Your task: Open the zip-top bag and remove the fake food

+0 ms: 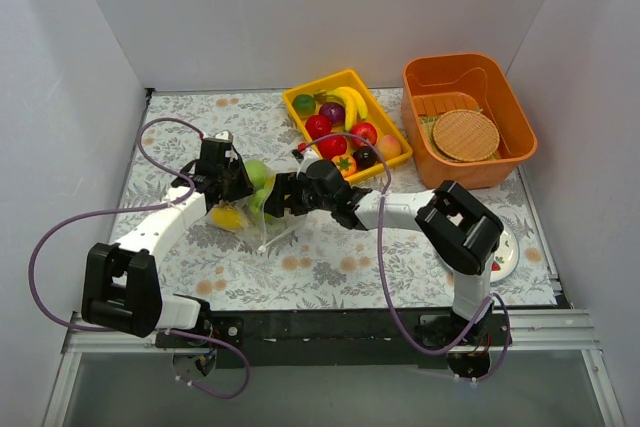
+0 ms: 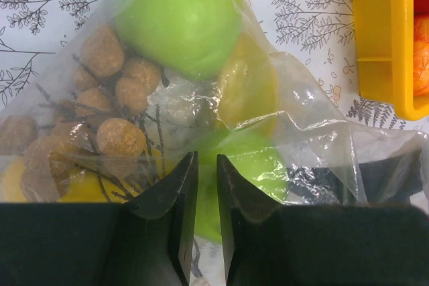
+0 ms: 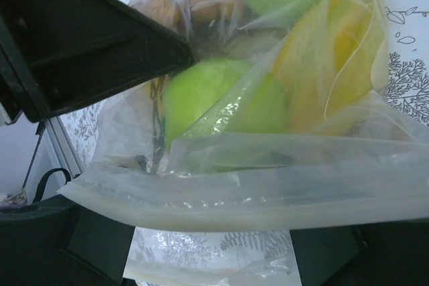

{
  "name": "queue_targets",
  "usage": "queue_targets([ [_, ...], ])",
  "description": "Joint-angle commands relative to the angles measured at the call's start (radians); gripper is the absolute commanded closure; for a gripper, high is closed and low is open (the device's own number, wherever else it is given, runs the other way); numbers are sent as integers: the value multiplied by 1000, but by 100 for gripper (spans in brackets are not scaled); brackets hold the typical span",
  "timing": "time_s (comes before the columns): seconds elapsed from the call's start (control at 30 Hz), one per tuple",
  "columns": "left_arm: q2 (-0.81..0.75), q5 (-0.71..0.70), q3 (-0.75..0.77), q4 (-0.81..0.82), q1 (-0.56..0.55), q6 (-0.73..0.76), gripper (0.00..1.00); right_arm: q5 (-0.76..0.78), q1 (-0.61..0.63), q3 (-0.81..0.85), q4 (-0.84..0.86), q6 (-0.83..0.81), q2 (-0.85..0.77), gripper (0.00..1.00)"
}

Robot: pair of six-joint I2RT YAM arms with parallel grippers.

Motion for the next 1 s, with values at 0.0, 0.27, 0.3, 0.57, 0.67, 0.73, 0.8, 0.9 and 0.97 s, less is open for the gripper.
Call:
queue_targets([
  [0.0,-14,20,-25,21,-3,-4,83,34,2,86,16,12,49,13],
  [0.27,-23,47,-68,38,-1,-9,87,49,6,134,-70,-28,84,7],
  [0.3,-23,52,-71,41,-1,-13,87,44,9,139,-77,-31,96,6],
  [0.57,-37,49,-101,49,-1,-15,88,102,50,195,-191,-114,124,4],
  [0.67,-38,46,-101,47,-1,-13,88,129,59,192,-240,-126,115,3],
  [0.73,-38,44,-103,47,-1,-13,88,167,65,191,-263,-140,107,3],
  [0.8,-38,43,-104,47,-1,-15,88,175,73,192,-285,-154,104,3],
  [0.9,-37,38,-104,47,-1,-13,88,185,78,186,-291,-157,107,6],
  [0.97,-38,32,-104,49,-1,-15,89,185,78,183,-291,-157,107,10],
])
